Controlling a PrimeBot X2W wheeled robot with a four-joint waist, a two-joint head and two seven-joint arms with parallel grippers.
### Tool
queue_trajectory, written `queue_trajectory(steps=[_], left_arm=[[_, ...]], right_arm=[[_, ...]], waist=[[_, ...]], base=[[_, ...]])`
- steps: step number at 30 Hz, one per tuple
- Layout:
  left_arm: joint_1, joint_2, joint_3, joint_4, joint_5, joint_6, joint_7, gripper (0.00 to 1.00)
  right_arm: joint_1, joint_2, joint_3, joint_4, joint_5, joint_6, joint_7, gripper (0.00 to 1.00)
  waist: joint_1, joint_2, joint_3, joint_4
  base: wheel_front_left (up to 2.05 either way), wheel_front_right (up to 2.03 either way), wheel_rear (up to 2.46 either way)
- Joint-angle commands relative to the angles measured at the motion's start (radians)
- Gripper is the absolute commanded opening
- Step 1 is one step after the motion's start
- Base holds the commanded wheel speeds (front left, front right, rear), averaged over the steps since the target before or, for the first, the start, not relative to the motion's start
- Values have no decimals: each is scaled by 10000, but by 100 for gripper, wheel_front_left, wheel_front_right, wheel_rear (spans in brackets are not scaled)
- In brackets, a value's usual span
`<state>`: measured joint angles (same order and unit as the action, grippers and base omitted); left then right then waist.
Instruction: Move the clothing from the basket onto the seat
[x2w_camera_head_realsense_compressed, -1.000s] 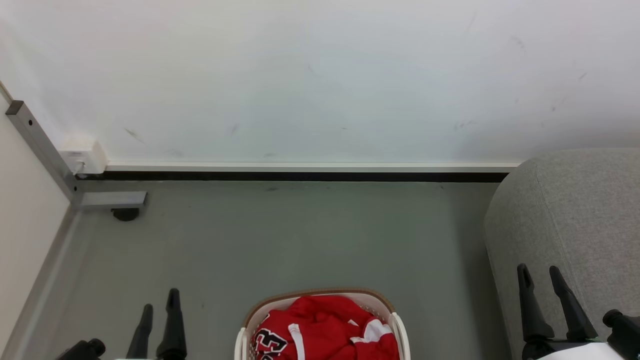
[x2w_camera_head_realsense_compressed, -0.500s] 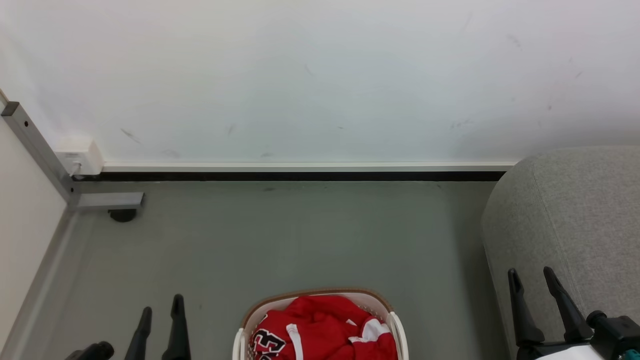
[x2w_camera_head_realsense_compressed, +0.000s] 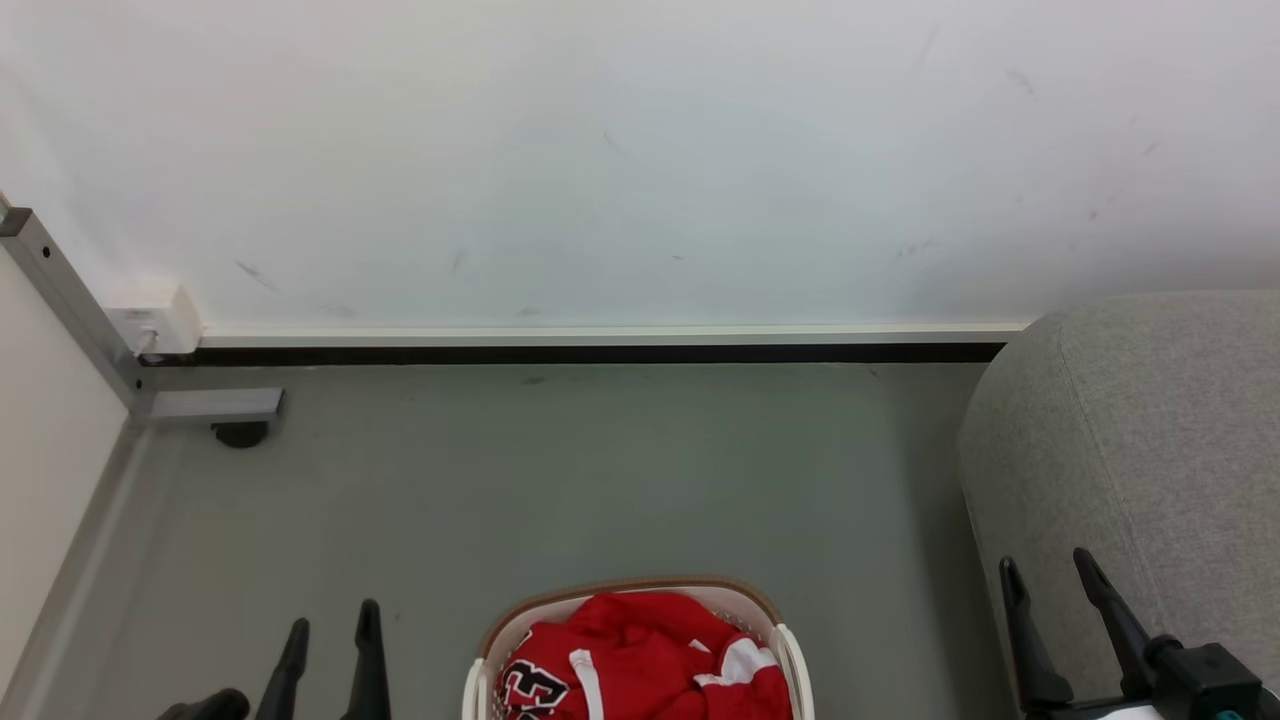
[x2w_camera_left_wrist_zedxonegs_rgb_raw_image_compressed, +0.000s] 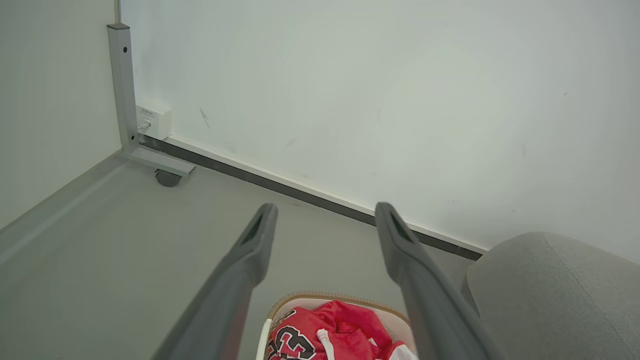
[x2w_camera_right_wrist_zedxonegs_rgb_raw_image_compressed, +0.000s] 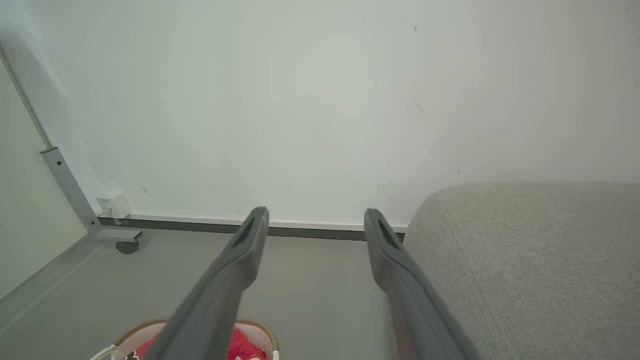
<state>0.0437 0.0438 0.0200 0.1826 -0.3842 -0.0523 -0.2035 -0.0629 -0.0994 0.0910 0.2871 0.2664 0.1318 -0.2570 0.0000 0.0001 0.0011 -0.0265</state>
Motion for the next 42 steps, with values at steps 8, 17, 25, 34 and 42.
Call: queue_trajectory(steps=[8, 17, 25, 34, 42], left_arm=[[150, 94, -30, 84, 969, -83, -236, 100], [246, 96, -29, 169, 1781, -167, -415, 100], [319, 97, -44, 152, 2329, -224, -536, 100], [254, 95, -13, 170, 2767, -330, -613, 100], [-367, 170, -61, 189, 2999, -547, -615, 100]], right_arm=[[77, 156, -244, 118, -846, -17, -65, 100], [197, 297, -418, 187, -1227, -18, -71, 100], [196, 430, -448, 179, -1644, -20, -75, 100], [44, 511, -368, 116, -1862, -21, -78, 100], [-365, 511, -155, -174, -1588, -21, -55, 100]], waist=[[0, -1, 0, -27], [0, -1, -3, -150], [0, -1, 62, -304], [0, -1, 327, -586], [0, -1, 1176, -1127]], base=[[0, 0, 0], [0, 0, 0], [0, 0, 0], [0, 0, 0], [0, 0, 0]])
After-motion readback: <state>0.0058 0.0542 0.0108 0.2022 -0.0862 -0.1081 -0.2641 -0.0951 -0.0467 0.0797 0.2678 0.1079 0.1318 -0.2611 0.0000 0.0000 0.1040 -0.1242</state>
